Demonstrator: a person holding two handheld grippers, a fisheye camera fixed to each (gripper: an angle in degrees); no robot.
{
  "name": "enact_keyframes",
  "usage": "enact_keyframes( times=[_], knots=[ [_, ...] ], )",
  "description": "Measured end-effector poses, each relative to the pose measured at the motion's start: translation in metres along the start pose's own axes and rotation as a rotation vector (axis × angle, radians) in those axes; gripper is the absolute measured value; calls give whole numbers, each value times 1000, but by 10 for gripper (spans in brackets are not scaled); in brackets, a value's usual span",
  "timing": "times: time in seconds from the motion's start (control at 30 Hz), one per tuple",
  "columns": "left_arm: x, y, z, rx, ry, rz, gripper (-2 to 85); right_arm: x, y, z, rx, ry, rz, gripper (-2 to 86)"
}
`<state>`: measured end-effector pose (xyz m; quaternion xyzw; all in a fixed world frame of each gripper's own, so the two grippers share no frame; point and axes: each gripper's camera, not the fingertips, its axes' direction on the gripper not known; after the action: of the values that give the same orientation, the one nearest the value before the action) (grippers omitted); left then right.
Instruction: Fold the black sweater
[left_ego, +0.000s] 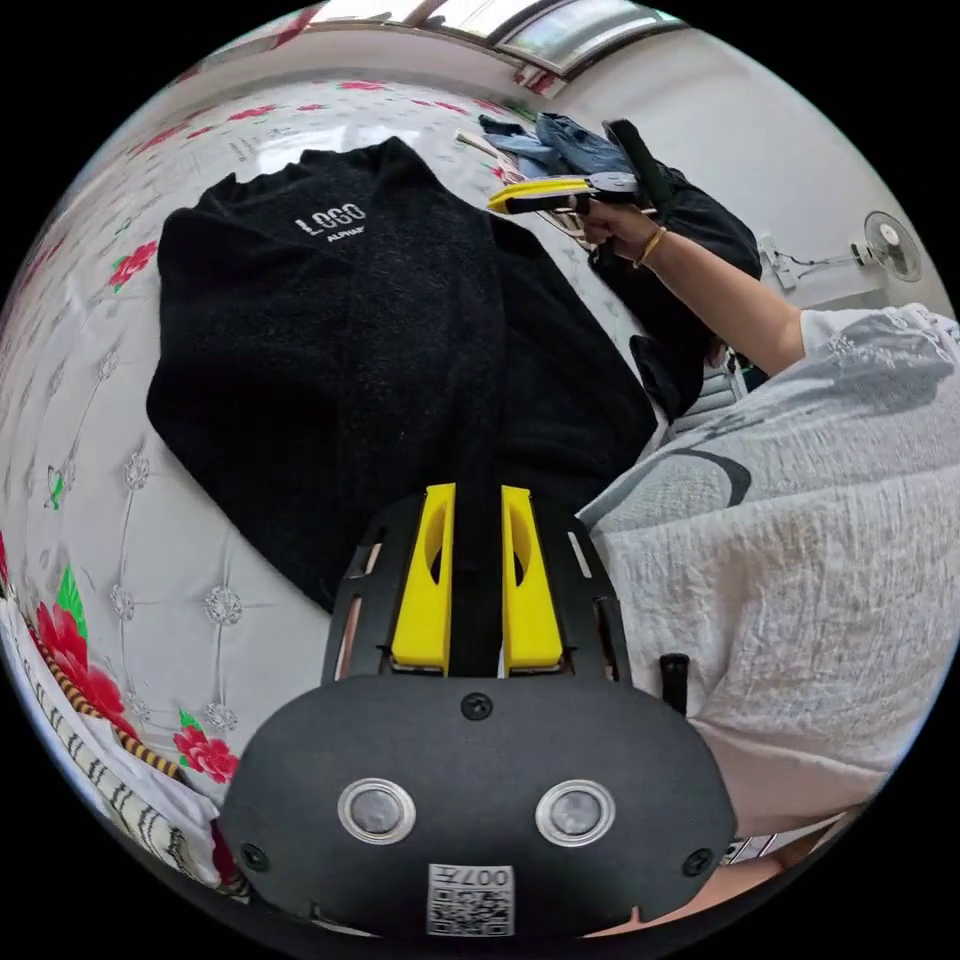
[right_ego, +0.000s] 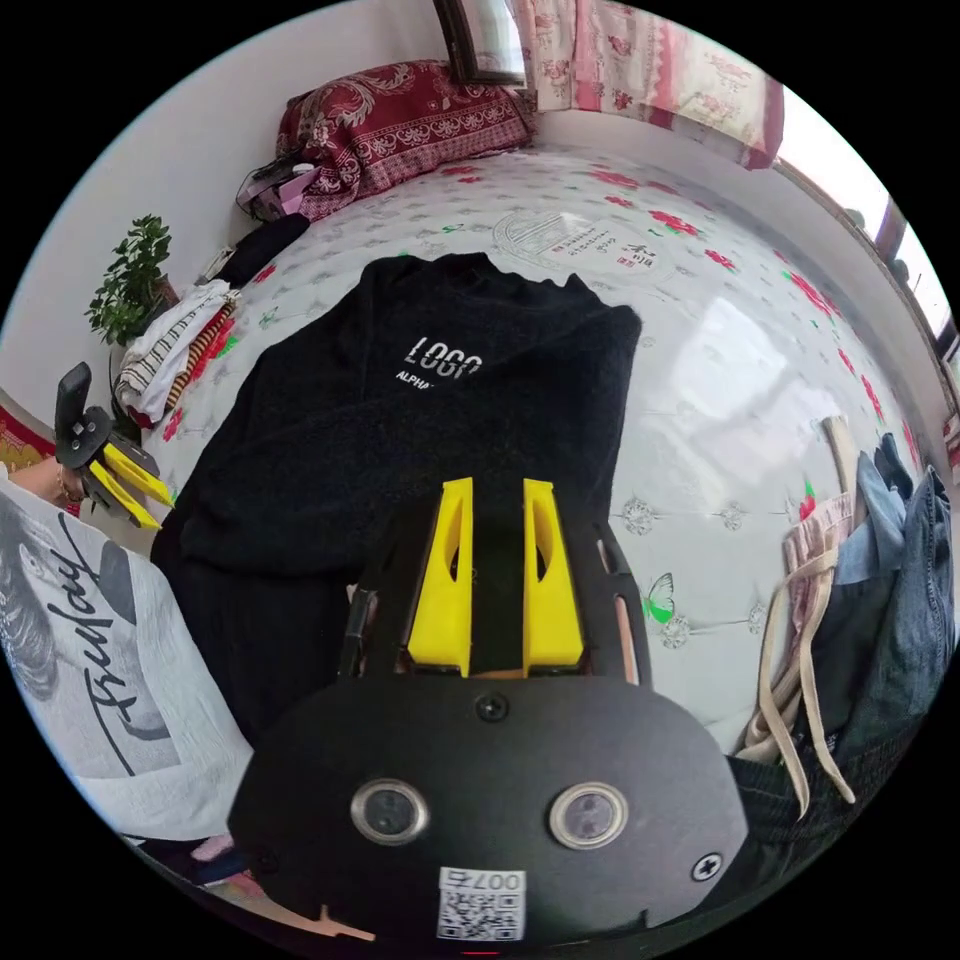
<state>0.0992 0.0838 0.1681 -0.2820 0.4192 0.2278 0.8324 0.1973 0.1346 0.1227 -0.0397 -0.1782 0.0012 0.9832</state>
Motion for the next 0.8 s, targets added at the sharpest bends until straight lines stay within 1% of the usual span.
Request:
enact_keyframes(
  times=[0.03, 0.07, 0.1, 0.17, 0.2, 0.3, 0.37, 0.43, 0.47, 0.53, 0.63, 0.7, 0.8],
  knots=[
    [-7, -4, 10, -1, 9, -40, 81, 7, -7, 13, -35, -19, 11, 62],
    [-9, -6, 16, -12, 21, -53, 83, 17, -11, 32, -110, -13, 29, 62],
    [-8, -12, 30, -50, 52, -52, 86, 23, -11, 41, -158, -2, 34, 61],
    [-3, -17, 53, -130, 34, -42, 88, 42, 3, 36, -79, 12, 25, 51],
    [2, -18, 63, -164, 6, -42, 88, 49, 5, 34, -79, 3, 39, 47],
    [14, -16, 54, -104, -44, -41, 85, 89, 16, 8, -49, -51, 208, 29],
    [15, -9, 40, -65, -65, -66, 85, 113, 41, -30, 82, -147, 320, 28],
    [10, 12, 15, 22, -110, -164, 87, 121, 68, -57, 154, -210, 383, 41],
    [8, 19, 8, 47, -110, -197, 90, 122, 87, -70, 160, -227, 409, 49],
    [-1, 54, -8, 116, -98, -343, 106, 117, 119, -83, 119, -227, 443, 62],
    [-7, 94, -5, 102, -68, -479, 117, 105, 177, -96, 22, -185, 519, 79],
    [-6, 107, 3, 87, -39, -524, 123, 98, 208, -100, -31, -187, 565, 87],
    [1, 106, 20, 41, -20, -504, 132, 88, 239, -100, -119, -206, 599, 96]
  ],
)
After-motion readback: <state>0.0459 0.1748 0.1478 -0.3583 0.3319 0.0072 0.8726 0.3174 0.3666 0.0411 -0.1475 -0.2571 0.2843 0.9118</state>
